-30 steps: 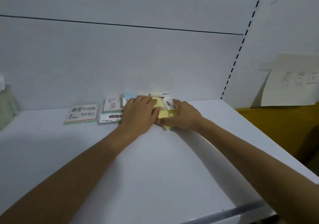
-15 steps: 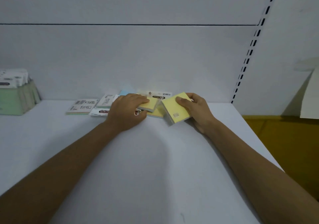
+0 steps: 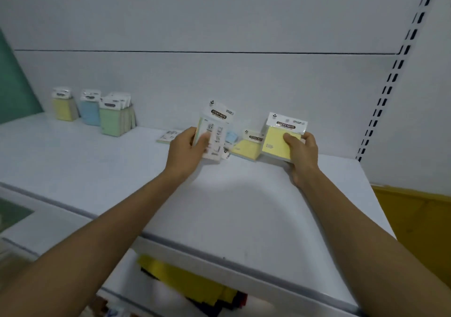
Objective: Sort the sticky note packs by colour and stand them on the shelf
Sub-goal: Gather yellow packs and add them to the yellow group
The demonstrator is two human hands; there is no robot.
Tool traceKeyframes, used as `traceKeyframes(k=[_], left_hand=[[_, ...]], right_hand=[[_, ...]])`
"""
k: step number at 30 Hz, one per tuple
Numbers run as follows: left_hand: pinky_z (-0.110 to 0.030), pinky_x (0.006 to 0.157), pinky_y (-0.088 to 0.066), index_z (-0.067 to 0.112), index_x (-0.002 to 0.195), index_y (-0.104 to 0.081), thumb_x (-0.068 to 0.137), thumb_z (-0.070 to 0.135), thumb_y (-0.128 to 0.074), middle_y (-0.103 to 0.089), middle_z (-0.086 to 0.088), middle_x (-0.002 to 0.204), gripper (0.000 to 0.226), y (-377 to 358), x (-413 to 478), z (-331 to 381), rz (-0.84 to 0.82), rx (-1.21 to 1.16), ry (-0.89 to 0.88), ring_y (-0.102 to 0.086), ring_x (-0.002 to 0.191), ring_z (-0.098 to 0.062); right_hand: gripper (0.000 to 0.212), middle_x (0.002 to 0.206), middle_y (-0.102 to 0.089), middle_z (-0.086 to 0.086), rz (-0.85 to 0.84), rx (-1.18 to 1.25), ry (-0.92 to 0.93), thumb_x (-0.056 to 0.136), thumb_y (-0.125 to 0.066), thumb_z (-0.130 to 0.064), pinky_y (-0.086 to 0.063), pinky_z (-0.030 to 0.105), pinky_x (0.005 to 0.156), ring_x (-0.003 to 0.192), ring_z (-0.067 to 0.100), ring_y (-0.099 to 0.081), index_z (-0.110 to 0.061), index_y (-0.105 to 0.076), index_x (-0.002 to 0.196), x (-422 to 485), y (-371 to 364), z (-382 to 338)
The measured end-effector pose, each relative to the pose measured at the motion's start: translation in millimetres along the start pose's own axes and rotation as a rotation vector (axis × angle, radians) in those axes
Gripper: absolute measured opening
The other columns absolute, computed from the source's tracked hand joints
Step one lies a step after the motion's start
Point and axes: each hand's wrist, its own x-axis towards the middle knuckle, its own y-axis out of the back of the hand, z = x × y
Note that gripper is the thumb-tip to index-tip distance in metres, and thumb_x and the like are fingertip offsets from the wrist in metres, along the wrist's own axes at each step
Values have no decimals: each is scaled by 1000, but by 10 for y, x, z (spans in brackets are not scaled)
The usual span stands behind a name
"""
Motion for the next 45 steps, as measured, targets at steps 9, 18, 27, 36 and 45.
traceKeyframes(k=[9, 18, 27, 36, 45], left_hand=[[-23, 63, -50, 20, 107, -57, 99, 25, -42, -65, 2, 92, 18, 662, -454, -2, 134, -482, 324, -63, 83, -12], [-32, 85, -47, 19, 119, -61, 98, 37, -35, -66, -6, 106, 38, 1679, -750, -149, 155, -750, 355, -61, 93, -18], [-26, 70, -57, 10, 101, -66, 93, 28, -55, -73, 1, 82, 23, 3000, -1215, -814, 213, -743, 441, -68, 74, -11], [-30, 66, -56, 10, 116, -58, 90, 12, -58, -66, -10, 105, 26, 4364, -1605, -1596, 489, -599, 529, -64, 81, -19], [-43, 86, -52, 18, 115, -52, 90, 7, -57, -63, -7, 113, 27, 5175, -1907, -2123, 606, -544, 562, -63, 94, -25]], right_hand=[[23, 92, -66, 4, -595, -64, -106, 90, -60, -22, -53, 29, 65, 80, 16, -63, -15, -58, 111, -861, -1029, 4], [12, 85, -68, 8, -821, 219, -371, 93, -52, -19, -53, 35, 75, 78, 21, -64, -12, -60, 99, -1709, -2137, 380], [34, 91, -72, 8, -1008, 204, -530, 97, -42, -32, -57, 33, 73, 80, 21, -69, -9, -60, 115, -2626, -3301, 988], [21, 92, -63, 8, -951, 82, -536, 93, -51, -27, -49, 28, 54, 71, 20, -61, -15, -56, 109, -3272, -4341, 1631], [19, 107, -62, 11, -1066, -72, -471, 94, -49, -21, -53, 34, 73, 93, 23, -61, -17, -55, 112, -3754, -4919, 2155]])
